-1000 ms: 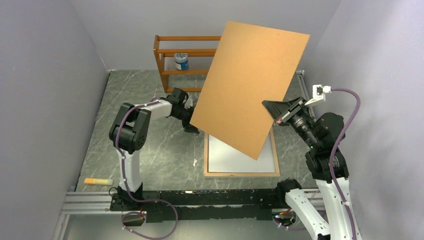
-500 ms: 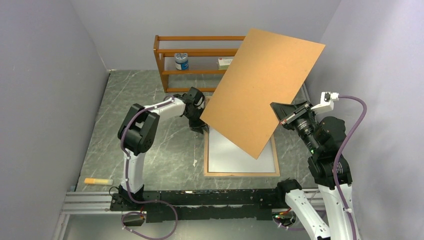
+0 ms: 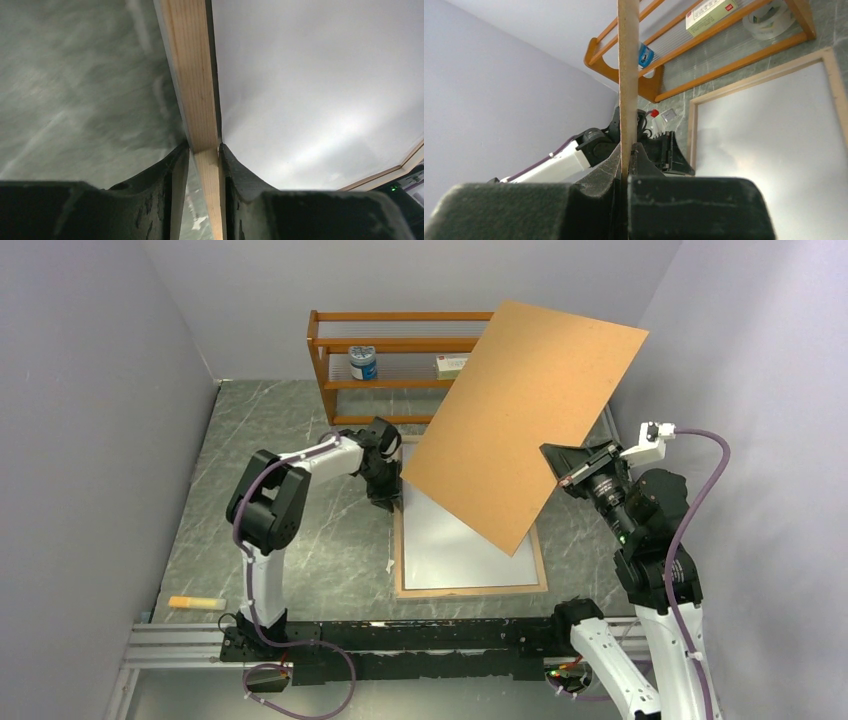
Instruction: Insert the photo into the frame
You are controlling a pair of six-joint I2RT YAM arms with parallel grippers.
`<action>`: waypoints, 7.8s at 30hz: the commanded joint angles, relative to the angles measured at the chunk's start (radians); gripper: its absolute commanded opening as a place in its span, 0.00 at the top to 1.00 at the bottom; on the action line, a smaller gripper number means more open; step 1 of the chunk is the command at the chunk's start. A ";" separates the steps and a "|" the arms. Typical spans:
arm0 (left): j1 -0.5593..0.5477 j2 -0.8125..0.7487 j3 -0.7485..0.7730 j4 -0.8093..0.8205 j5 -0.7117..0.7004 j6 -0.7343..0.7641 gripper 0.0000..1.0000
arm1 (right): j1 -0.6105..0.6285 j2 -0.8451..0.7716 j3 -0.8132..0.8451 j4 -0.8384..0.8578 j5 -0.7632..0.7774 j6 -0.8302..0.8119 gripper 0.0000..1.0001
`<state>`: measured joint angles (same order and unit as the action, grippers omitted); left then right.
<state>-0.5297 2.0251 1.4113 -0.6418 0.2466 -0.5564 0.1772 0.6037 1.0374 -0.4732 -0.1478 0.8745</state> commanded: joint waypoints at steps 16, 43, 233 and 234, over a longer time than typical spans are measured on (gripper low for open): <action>0.343 -0.125 -0.128 -0.215 -0.018 0.190 0.58 | -0.002 0.097 -0.074 0.154 -0.351 -0.031 1.00; 0.433 -0.615 -0.048 -0.083 0.277 0.055 0.13 | 0.001 0.279 -0.037 0.347 -0.654 0.068 1.00; 0.598 -0.886 -0.164 1.120 0.828 -0.995 0.97 | 0.546 0.031 -0.175 0.638 0.256 0.253 1.00; 0.597 -0.887 -0.159 1.133 0.833 -0.997 0.97 | 0.547 0.026 -0.180 0.626 0.259 0.237 0.91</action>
<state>0.0761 1.1412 1.1881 0.3580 0.9783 -1.5558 0.7158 0.6518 0.8532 0.1493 0.1501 1.1687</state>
